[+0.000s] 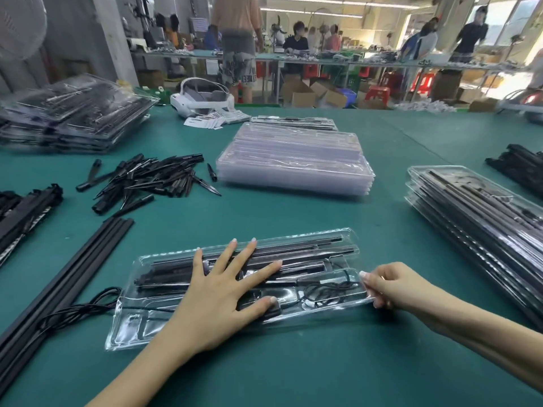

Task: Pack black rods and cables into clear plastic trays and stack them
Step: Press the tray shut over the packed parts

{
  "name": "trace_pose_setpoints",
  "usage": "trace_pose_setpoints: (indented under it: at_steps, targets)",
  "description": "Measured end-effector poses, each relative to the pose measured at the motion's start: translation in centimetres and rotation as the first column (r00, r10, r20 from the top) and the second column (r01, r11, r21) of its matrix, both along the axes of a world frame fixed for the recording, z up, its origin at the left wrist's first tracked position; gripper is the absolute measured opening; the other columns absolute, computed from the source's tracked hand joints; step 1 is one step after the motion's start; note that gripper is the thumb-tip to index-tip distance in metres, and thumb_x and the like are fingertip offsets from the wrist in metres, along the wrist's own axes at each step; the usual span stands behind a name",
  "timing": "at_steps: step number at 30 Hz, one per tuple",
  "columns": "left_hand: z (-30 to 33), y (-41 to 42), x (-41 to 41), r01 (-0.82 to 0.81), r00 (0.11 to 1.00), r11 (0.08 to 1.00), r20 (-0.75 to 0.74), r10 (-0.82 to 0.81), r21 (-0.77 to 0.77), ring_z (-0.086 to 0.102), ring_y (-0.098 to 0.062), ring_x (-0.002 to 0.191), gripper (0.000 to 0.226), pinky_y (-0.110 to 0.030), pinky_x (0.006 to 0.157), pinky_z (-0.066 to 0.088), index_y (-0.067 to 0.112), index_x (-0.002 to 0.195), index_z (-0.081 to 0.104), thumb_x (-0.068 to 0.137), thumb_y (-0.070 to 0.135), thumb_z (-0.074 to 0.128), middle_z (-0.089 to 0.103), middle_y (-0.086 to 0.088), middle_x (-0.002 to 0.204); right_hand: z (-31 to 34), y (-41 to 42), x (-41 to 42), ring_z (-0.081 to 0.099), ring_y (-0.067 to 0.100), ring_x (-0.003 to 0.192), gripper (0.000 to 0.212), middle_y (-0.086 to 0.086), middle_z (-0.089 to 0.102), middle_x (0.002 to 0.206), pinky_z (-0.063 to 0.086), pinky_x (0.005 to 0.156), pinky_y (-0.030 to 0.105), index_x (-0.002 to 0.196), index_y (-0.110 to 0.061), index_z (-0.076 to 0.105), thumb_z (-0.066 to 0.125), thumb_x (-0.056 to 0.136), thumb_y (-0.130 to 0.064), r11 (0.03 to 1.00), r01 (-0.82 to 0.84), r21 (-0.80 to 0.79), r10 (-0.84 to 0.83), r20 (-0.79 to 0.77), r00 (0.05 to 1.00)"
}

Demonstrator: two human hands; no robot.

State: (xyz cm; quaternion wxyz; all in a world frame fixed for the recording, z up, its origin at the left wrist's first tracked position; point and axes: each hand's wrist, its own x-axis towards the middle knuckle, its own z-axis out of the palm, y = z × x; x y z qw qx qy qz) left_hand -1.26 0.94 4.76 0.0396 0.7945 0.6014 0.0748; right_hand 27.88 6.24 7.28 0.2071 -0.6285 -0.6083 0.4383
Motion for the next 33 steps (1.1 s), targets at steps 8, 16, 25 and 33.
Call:
trace_pose_setpoints:
  at_steps: [8,16,25,33]
  targets:
    - [0.0,0.0,0.1,0.000,1.000,1.000,0.003,0.000,-0.001,-0.024,-0.007,0.142,0.052,-0.056,0.112,-0.017,0.074,0.127,-0.015,0.076,0.080,-0.003,-0.022,0.022,0.154,-0.5,-0.2,0.0,0.044,0.007,0.036,0.028,0.003,0.052,0.050,0.027,0.036,0.012,0.066,-0.004,0.059,0.059,0.092,-0.013,0.990,0.134,-0.047,-0.141,-0.249,0.958]
    - [0.0,0.0,0.1,-0.001,1.000,1.000,-0.014,0.002,0.004,-0.026,-0.008,0.142,0.054,-0.056,0.111,-0.019,0.072,0.128,-0.017,0.076,0.079,-0.003,-0.023,0.023,0.153,-0.1,0.0,1.6,0.062,0.016,0.052,0.034,0.003,0.062,0.057,0.042,0.050,0.017,0.062,-0.011,0.067,0.063,0.089,-0.031,0.997,-0.073,0.032,0.076,-0.117,0.990]
    - [0.2,0.0,-0.2,-0.013,1.000,1.000,0.017,0.013,0.004,-0.026,-0.001,0.140,0.056,-0.050,0.113,-0.019,0.073,0.129,-0.013,0.075,0.081,-0.001,-0.022,0.029,0.151,-0.1,0.7,2.0,0.047,0.008,0.046,0.034,-0.005,0.048,0.050,0.033,0.046,0.014,0.053,-0.016,0.061,0.063,0.086,-0.025,0.986,-0.125,-0.105,0.099,-0.229,0.968]
    - [0.2,0.0,-0.2,-0.010,1.000,1.000,0.024,0.010,0.005,-0.026,0.001,0.139,0.056,-0.049,0.114,-0.018,0.073,0.130,-0.010,0.075,0.080,0.000,-0.021,0.031,0.151,-0.5,-0.5,1.3,0.040,0.005,0.043,0.042,-0.006,0.046,0.047,0.029,0.043,0.010,0.050,-0.017,0.056,0.058,0.092,-0.021,0.993,-0.097,0.071,0.111,-0.227,0.968]
